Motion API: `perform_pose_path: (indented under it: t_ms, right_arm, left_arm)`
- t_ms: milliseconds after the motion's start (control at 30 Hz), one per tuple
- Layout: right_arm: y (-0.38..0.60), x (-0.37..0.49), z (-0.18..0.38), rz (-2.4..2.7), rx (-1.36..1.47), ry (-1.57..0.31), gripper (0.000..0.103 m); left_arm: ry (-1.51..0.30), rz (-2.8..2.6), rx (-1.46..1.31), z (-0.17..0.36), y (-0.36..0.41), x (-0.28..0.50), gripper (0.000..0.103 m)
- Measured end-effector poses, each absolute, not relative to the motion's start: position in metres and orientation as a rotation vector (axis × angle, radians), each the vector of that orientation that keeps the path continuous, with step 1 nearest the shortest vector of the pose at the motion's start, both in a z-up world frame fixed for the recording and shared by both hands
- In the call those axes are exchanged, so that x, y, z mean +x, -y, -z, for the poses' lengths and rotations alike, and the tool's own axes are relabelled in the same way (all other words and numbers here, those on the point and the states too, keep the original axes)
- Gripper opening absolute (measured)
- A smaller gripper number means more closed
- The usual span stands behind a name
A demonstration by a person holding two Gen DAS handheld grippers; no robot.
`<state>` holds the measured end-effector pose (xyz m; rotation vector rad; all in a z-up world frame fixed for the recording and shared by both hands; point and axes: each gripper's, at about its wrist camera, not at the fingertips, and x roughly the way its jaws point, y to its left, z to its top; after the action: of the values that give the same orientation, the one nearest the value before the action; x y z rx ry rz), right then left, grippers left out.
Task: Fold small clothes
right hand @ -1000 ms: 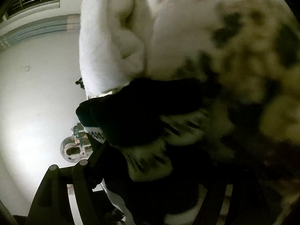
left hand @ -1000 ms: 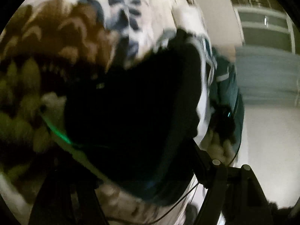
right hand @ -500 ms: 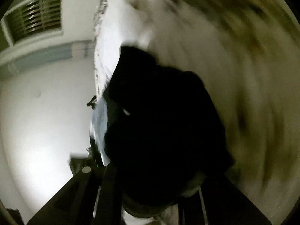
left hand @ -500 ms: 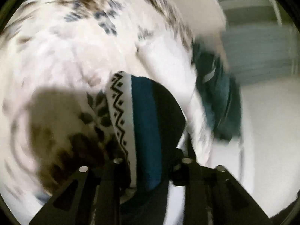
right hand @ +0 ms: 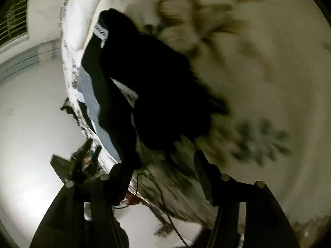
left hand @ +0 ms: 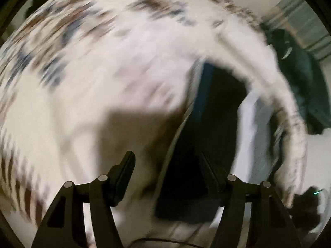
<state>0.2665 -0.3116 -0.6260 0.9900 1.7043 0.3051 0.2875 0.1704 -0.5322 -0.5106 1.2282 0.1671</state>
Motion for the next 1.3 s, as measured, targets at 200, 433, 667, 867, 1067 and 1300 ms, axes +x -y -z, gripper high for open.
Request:
perform_pose_path:
  t_ms: [200, 433, 667, 867, 1067, 1300]
  right_arm:
    - [0.335, 0.276, 0.578, -0.263, 0.811, -1.664, 0.060]
    - [0.274, 0.389, 0.578, -0.315, 0.649, -1.524, 0.060]
    - [0.246, 0.426, 0.593, -0.252, 0.539, -1.455, 0.008]
    - [0.254, 0.442, 0.616, -0.304, 0.532, -1.558, 0.009]
    - [0.272, 0.479, 0.598, -0.324, 0.653, -1.428, 0.073]
    - [0.242, 0.512, 0.595, -0.395, 0.599, -1.363, 0.009]
  left_arm:
    - [-1.327, -0.249, -0.547, 0.590, -0.180, 0.231, 0.063]
    - [-1.317, -0.291, -0.664, 0.616, -0.189, 0.253, 0.103]
    - [-1.335, -0.355, -0.636, 0.616, -0.182, 0.263, 0.103]
    - [-1.250, -0.389, -0.565, 0.563, -0.207, 0.262, 0.103]
    - [-1.146, -0.328, -0.472, 0.534, -0.221, 0.329, 0.103]
    - [-1.116, -0.205, -0.334, 0.529, -0.183, 0.422, 0.103]
